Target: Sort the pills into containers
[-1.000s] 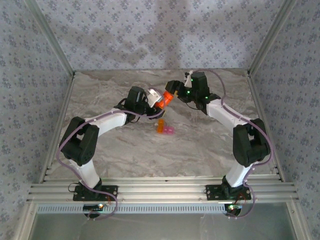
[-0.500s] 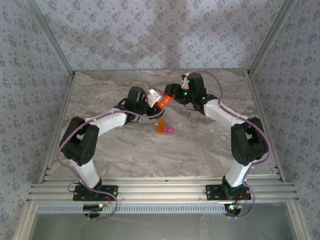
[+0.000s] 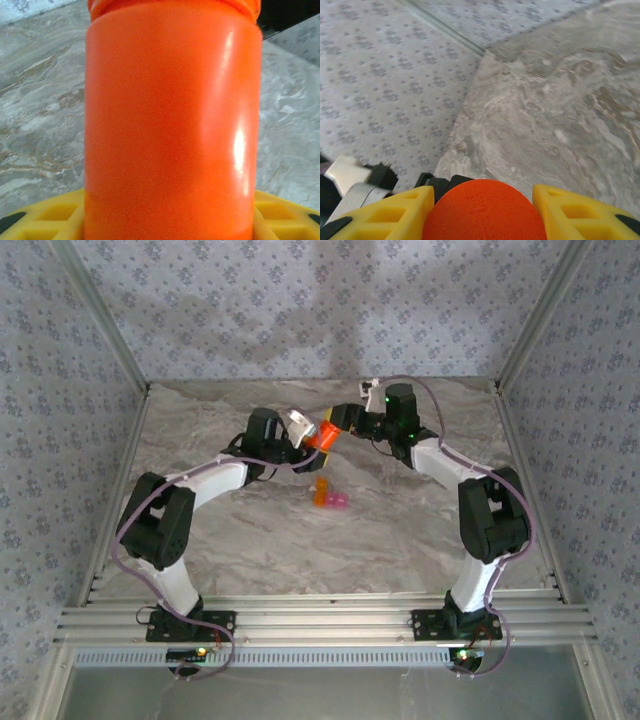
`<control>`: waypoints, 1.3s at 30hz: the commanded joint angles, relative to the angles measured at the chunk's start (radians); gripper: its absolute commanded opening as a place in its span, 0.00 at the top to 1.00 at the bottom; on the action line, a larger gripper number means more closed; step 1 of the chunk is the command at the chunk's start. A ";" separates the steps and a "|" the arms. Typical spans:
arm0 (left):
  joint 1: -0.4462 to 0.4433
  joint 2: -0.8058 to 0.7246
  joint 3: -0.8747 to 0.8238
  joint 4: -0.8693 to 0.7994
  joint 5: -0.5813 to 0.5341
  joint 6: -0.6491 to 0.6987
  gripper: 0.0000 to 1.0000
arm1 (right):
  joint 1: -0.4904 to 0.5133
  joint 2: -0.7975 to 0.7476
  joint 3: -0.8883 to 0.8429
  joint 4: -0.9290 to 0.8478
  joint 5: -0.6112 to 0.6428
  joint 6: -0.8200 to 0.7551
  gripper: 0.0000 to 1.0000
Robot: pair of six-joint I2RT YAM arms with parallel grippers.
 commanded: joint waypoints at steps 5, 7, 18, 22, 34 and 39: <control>0.011 -0.029 0.003 0.076 0.142 -0.053 1.00 | -0.017 -0.004 0.008 0.038 -0.066 -0.167 0.61; 0.008 -0.024 0.010 0.061 0.139 -0.044 1.00 | -0.016 -0.009 0.019 0.008 -0.058 -0.184 0.62; -0.004 -0.018 0.024 0.033 0.105 -0.023 1.00 | -0.006 -0.050 0.072 -0.157 -0.012 -0.279 0.37; -0.011 -0.018 0.024 0.013 0.055 0.003 1.00 | -0.019 -0.077 0.056 -0.131 0.035 -0.189 0.25; -0.066 -0.027 0.017 -0.035 -0.200 0.123 1.00 | -0.025 -0.109 0.004 -0.224 0.280 0.184 0.21; -0.075 -0.025 0.019 -0.048 -0.217 0.142 1.00 | 0.002 -0.101 0.008 -0.236 0.293 0.191 0.21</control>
